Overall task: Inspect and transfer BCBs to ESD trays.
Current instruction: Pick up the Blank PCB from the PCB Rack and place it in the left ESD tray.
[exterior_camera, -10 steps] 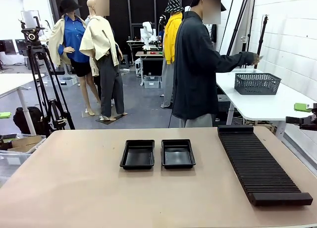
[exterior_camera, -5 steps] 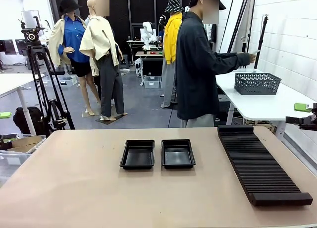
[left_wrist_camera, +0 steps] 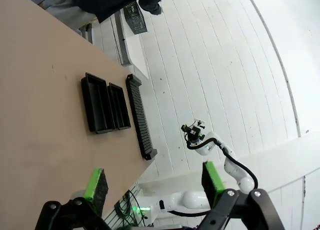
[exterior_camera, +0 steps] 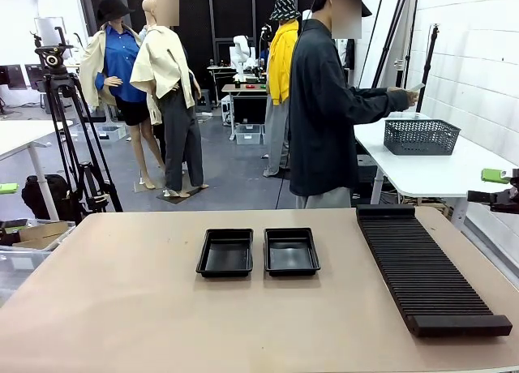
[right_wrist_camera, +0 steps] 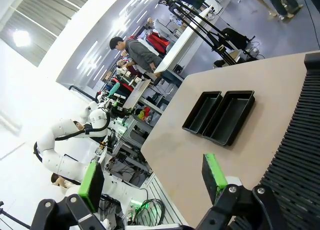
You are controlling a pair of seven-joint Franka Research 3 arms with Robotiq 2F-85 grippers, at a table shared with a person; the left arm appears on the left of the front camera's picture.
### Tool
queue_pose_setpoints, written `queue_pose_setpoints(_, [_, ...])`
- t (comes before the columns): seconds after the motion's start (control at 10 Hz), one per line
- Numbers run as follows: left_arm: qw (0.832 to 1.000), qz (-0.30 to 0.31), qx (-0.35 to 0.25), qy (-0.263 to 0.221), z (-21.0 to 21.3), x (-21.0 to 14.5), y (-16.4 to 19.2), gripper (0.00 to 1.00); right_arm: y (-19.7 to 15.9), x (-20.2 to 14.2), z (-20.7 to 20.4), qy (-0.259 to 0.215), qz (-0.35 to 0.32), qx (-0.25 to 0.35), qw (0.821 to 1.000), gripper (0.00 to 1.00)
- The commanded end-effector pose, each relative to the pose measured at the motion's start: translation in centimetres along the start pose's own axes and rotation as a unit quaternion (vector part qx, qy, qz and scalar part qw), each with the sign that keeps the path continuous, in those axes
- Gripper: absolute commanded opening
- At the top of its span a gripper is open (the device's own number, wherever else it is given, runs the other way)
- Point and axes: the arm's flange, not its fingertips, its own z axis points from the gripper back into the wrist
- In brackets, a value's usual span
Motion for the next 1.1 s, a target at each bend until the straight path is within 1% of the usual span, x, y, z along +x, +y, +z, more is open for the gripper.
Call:
queue_pose_setpoints(0.0, [1.0,-0.001,0.001,-0.002,0.17,-0.08,-0.27,1.0,0.23,-0.11,-0.1,-0.002,-0.005,-0.004,1.0,1.0])
queue_pose_setpoints(1.0, [1.0,-0.001,0.001,-0.002,0.17,-0.08,-0.27,1.0,0.23,-0.11,-0.1,-0.002,-0.005,-0.004,1.0,1.0])
